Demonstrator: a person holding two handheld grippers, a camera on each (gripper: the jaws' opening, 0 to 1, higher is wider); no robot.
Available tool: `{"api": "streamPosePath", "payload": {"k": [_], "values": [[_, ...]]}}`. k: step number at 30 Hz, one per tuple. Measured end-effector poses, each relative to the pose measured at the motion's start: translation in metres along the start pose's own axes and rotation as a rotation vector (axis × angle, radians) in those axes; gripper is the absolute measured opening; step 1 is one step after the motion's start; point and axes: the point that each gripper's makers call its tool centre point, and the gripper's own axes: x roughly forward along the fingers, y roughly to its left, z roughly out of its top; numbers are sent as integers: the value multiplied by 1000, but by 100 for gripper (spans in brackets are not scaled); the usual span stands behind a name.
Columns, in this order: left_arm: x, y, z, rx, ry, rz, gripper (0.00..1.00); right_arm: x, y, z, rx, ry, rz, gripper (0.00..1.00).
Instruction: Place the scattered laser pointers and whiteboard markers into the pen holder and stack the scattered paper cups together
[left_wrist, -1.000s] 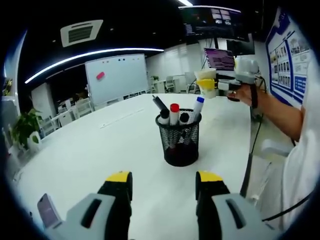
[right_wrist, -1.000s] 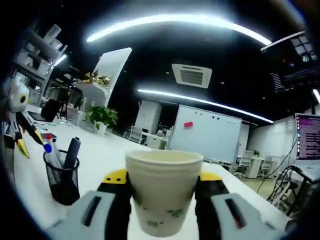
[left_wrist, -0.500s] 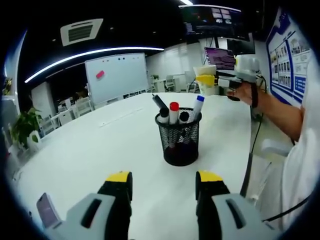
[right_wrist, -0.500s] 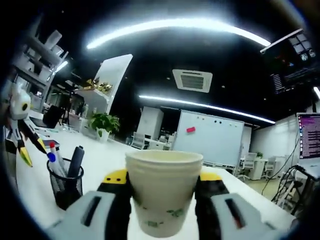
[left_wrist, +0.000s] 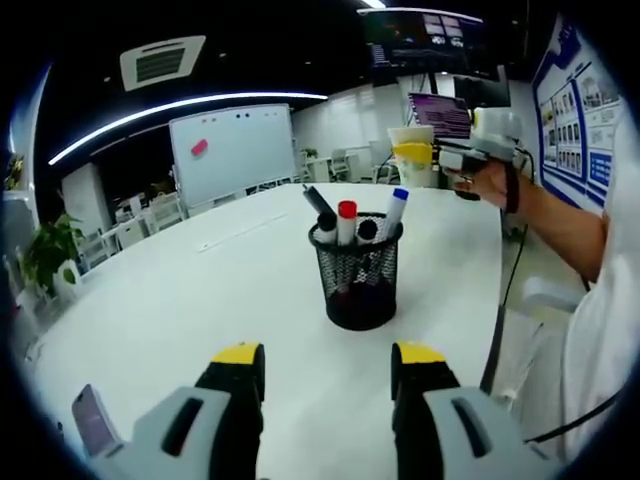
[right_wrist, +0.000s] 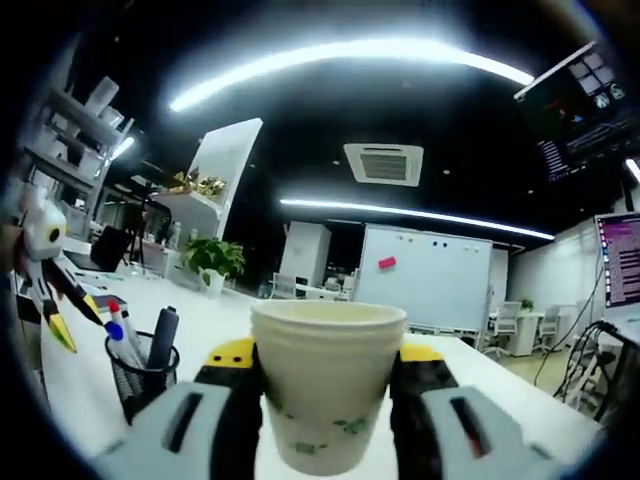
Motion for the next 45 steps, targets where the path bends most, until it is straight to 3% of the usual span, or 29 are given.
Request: {"api": "streamPosePath", "payload": {"k": [7,17,45], "values": [[0,1,-1,-4,0,2,52,0,21,12,-13,-33,73,50],[-1,1,-1,-3,1,4,52,0,28,20,-11,-45,98,50],[-3,2,0,-3,-5,6,52,-3,25,31,-40,-57,71,50]]}}
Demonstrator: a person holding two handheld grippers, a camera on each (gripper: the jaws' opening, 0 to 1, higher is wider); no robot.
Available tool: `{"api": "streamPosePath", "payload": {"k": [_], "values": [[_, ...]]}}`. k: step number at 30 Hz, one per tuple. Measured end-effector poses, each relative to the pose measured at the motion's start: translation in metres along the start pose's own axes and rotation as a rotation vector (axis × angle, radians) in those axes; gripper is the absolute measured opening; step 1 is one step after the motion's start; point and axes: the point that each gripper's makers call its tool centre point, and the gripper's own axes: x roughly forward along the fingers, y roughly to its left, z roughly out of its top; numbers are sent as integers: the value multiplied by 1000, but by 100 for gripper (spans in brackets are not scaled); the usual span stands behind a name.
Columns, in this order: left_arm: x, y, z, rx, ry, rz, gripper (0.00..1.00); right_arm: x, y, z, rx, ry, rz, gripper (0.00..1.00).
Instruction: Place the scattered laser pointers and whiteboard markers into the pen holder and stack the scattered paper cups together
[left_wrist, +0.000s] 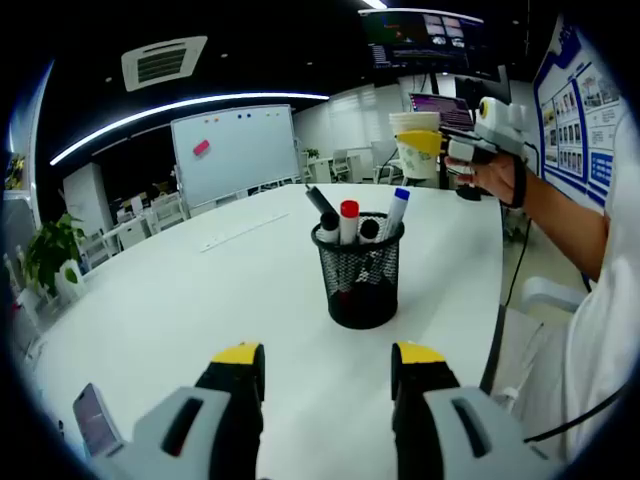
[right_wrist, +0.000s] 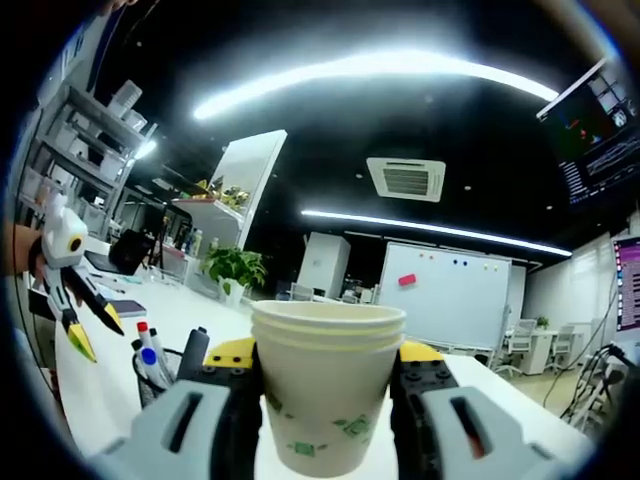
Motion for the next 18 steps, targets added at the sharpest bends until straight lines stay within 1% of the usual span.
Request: {"api": "streamPosePath", "payload": {"k": [12,18], "values": [[0,0,0,1,-1,-1,52,-2,-5,7,-6,-17,-15,50],[-1,2,0,0,-2,1,52,-1,-5,5,-13,-13,-11,50]]}}
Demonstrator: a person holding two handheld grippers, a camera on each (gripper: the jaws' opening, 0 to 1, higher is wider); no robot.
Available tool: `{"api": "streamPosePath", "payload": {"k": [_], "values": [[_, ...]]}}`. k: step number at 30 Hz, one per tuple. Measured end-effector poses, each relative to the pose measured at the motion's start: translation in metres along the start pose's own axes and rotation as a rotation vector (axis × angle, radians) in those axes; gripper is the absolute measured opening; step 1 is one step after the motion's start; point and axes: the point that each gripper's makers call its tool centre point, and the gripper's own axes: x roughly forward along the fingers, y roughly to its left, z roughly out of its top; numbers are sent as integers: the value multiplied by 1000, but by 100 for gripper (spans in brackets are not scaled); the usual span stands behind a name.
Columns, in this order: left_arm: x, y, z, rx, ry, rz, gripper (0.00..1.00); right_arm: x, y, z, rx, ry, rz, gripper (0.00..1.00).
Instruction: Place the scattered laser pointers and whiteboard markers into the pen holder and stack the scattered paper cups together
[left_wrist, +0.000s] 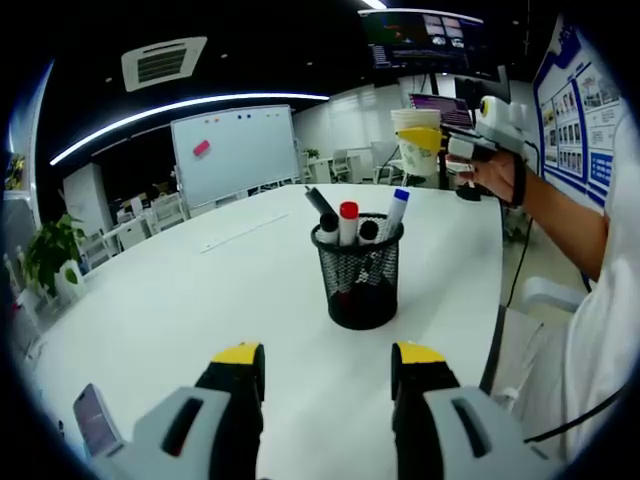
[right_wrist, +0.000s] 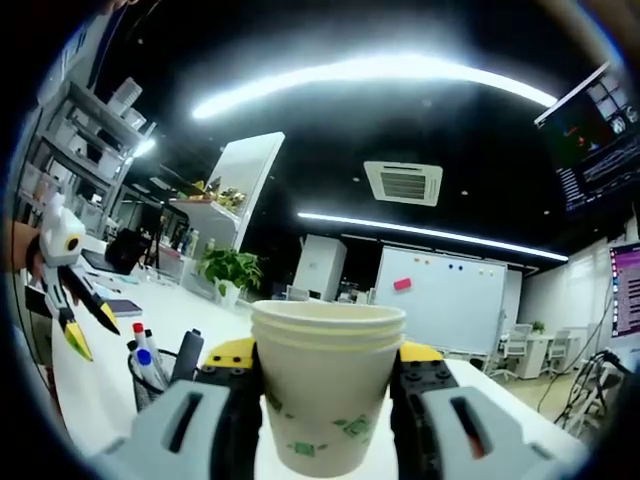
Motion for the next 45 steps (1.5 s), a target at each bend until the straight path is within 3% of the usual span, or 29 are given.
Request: {"api": "streamPosePath", "payload": {"k": [24,45], "values": [[0,0,-1,0,3,-1,52,1,10,2,4,5,37,50],[0,-2,-1,3,3,-3,52,-2,23,-12,42,48,93,50]]}}
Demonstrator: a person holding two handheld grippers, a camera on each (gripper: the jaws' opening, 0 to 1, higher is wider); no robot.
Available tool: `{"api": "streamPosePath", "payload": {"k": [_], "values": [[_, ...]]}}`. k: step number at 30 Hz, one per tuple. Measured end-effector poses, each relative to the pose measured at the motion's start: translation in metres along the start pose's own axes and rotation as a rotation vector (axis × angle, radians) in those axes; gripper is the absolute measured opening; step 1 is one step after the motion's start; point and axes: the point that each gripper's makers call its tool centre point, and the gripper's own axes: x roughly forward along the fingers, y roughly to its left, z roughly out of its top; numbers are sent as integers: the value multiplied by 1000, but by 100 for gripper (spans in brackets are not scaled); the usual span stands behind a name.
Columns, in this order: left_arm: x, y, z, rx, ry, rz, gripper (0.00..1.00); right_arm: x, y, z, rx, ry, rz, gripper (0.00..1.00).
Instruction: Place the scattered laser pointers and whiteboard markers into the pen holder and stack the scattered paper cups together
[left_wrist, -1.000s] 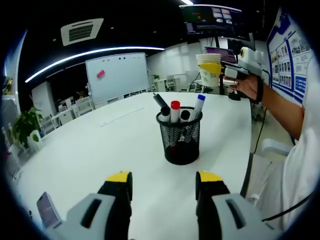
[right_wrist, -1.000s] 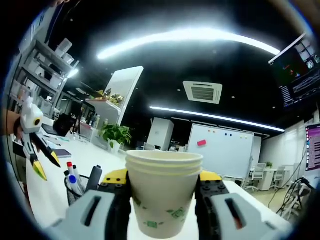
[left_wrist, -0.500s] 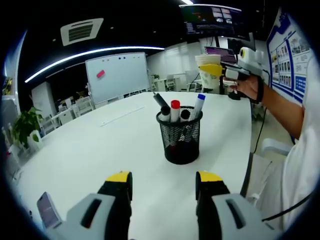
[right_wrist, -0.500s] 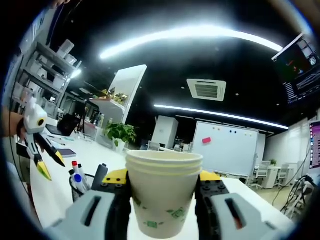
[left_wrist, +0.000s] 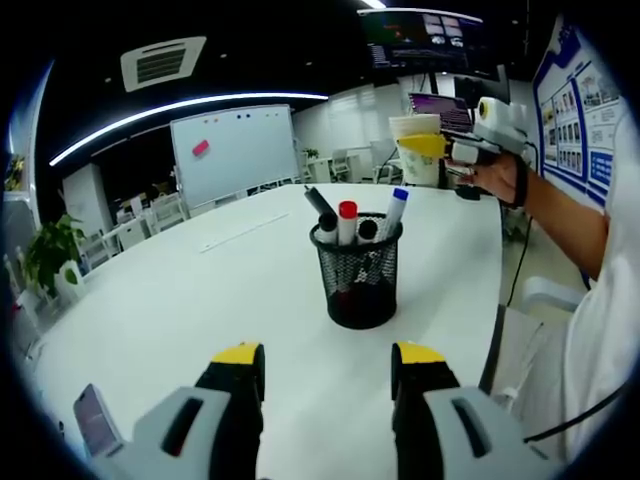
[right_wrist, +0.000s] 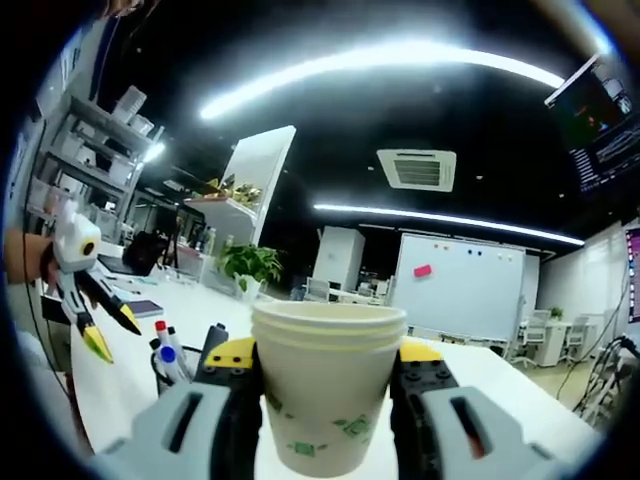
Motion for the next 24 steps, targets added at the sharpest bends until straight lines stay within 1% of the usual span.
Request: {"api": "streamPosePath", "payload": {"k": [4,11,20,23,24], "values": [[0,1,-2,-3,2,3,52,-1,3,-1,-2,5,10,50],[1,1,-1,-1,1,-1,52,1,8,-9,39,12,25,50],[-1,1,-2,-2,6,5,52,3,19,-26,59,54,56,50],[-1,0,-3,-1,5,4,52,3,19,-30,59,62,63,50],[-1,0,-3,-1,5,4,52,3,19,-32,73,68,64,50]]}}
